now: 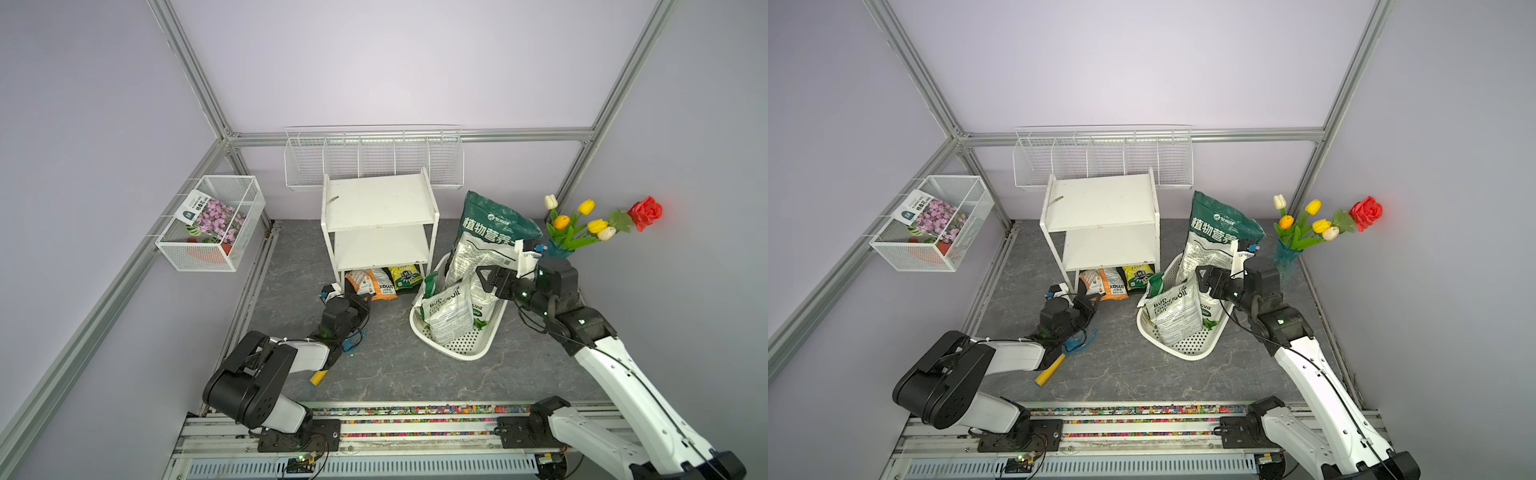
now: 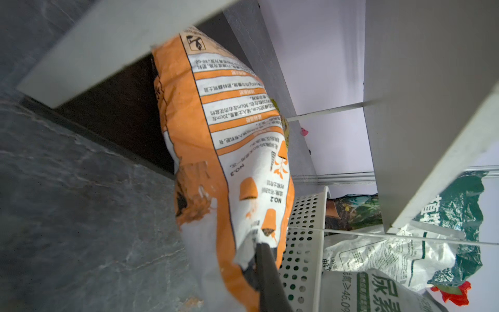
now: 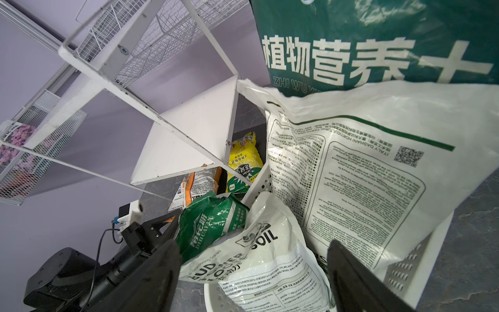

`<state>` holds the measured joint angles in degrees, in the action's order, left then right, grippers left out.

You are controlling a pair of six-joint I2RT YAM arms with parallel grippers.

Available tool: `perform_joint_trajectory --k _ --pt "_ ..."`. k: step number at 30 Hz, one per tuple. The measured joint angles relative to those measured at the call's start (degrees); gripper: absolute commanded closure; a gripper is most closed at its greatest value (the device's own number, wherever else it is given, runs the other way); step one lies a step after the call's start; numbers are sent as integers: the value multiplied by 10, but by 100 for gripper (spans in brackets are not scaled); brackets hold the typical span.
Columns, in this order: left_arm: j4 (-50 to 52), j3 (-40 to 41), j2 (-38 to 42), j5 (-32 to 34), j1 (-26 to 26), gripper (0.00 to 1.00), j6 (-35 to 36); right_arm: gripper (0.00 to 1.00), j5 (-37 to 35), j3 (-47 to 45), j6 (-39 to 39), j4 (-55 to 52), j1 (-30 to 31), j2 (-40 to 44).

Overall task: Take down the fertilizer bag from the shelf
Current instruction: Pick up the fertilizer bag from the shelf.

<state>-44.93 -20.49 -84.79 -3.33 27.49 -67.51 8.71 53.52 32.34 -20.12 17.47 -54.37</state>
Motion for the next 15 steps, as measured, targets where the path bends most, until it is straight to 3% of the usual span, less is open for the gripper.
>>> perform_joint_trajectory --k 15 --pt "166 7 193 -2 3 100 68 13 7 0 2 2 0 -2"
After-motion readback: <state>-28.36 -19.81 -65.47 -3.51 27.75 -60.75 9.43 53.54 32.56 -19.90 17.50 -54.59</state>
